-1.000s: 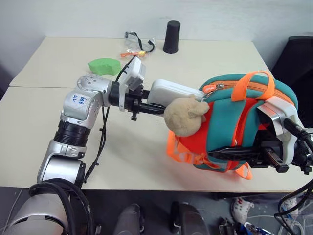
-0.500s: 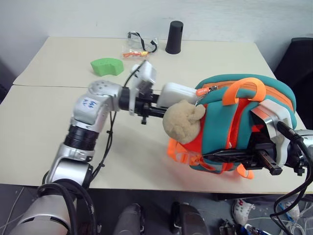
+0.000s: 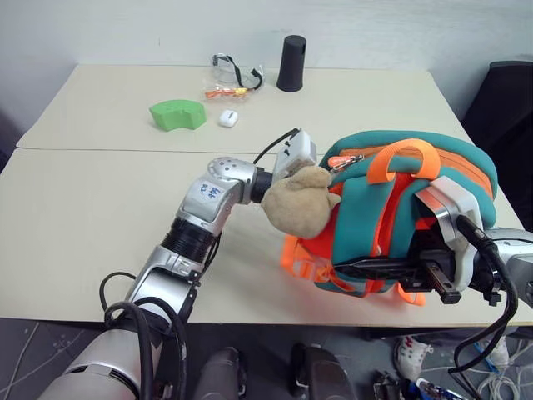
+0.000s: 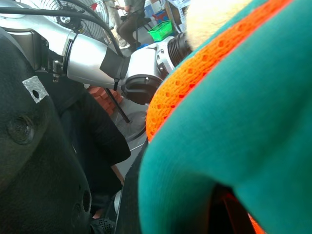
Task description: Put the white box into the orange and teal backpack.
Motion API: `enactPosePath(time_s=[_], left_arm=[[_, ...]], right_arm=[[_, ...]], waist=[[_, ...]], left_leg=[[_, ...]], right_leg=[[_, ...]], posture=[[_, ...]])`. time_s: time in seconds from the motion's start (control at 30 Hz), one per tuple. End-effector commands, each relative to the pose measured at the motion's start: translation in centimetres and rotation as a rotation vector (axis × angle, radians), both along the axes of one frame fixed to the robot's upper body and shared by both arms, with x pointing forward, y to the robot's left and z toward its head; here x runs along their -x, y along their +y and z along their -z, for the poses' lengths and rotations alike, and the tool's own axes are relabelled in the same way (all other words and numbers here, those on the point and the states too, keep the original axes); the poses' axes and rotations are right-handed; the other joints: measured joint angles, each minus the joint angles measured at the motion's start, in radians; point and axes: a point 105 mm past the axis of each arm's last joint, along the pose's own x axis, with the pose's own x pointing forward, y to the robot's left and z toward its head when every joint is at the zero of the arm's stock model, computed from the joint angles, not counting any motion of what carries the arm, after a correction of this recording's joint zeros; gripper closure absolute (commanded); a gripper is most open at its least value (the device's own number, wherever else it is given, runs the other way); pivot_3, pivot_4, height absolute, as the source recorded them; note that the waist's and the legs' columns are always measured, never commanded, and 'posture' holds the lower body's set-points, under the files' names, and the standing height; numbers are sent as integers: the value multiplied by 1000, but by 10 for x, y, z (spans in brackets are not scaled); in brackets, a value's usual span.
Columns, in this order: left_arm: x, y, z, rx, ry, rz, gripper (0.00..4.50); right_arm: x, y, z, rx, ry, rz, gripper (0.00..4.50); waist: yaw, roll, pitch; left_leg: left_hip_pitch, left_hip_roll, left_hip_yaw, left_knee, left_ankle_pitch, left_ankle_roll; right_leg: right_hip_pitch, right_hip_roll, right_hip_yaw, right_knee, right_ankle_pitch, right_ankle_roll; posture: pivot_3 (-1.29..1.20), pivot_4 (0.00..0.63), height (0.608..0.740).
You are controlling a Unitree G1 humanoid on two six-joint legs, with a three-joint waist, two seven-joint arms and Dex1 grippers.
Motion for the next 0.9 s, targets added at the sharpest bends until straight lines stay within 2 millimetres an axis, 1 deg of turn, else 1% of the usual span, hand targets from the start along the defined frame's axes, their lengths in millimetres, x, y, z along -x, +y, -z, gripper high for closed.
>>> enactPosePath(time_s=[0.03,0.1,0.3,0.37,0.43,0.5,0.57,0.7,0.73,0.8,0.83,0.87,0.9], left_arm=[[11,14,-24,25,-73,51,618],[18,30,-35,25,-82,63,45],[33,65,-62,32,-127,80,45],[45,84,-81,49,-83,106,45],[54,92,-91,59,-47,131,45],[65,94,-96,40,-41,165,45],[73,95,-98,24,-41,182,45],[76,87,-98,17,-43,185,45],[75,84,-93,1,-54,177,45],[67,77,-83,-33,-111,125,45],[52,72,-76,-54,-200,48,45],[41,69,-71,-68,-266,-4,45],[34,67,-68,-76,-310,-34,45]], right_arm=[[0,1,-1,-14,-28,12,4500],[-6,1,1,-19,-41,50,4500],[-20,3,9,-17,-73,130,4500],[-25,4,12,-20,-88,167,4500],[-27,5,13,-22,-95,179,4500],[-27,5,14,-24,-93,179,4500],[-26,6,15,-26,-92,180,4500],[-25,7,15,-30,-92,182,4500],[-25,7,14,-32,-91,183,4500],[-24,6,13,-36,-90,183,4500],[-24,6,12,-37,-90,183,4500],[-23,6,12,-37,-90,183,4500],[-23,6,12,-38,-90,183,4500]], waist=[[-1,0,0],[-2,0,0],[0,0,0],[-2,0,0],[-6,0,0],[-6,0,0],[-6,0,0],[-3,0,0],[-2,0,0],[1,0,0],[1,0,0],[3,0,0],[2,0,0]], left_leg=[[0,0,0,0,0,0],[0,0,0,0,0,0],[0,0,0,0,0,-1],[0,0,0,0,0,-1],[0,0,0,0,0,-1],[0,0,0,0,0,-1],[0,0,0,0,0,-1],[0,0,0,0,0,-1],[1,0,0,0,0,-1],[1,0,0,0,0,-1],[1,0,0,0,0,-1],[1,0,0,0,0,-1],[2,-1,0,0,0,-1]], right_leg=[[0,0,0,0,0,0],[0,0,1,1,0,0],[0,0,1,2,0,0],[0,0,1,2,0,0],[0,1,1,2,0,0],[0,2,1,2,0,-1],[0,1,1,2,0,0],[1,1,1,2,0,0],[1,2,1,2,0,0],[1,2,1,2,0,0],[1,2,1,2,0,0],[1,2,1,2,0,0],[1,2,1,2,0,0]], posture=[[0,150,740],[0,150,740],[0,150,740],[0,150,740],[0,150,740],[0,150,740],[0,150,740],[0,150,740],[0,150,740],[0,150,740],[0,150,740],[0,150,740],[0,150,740]])
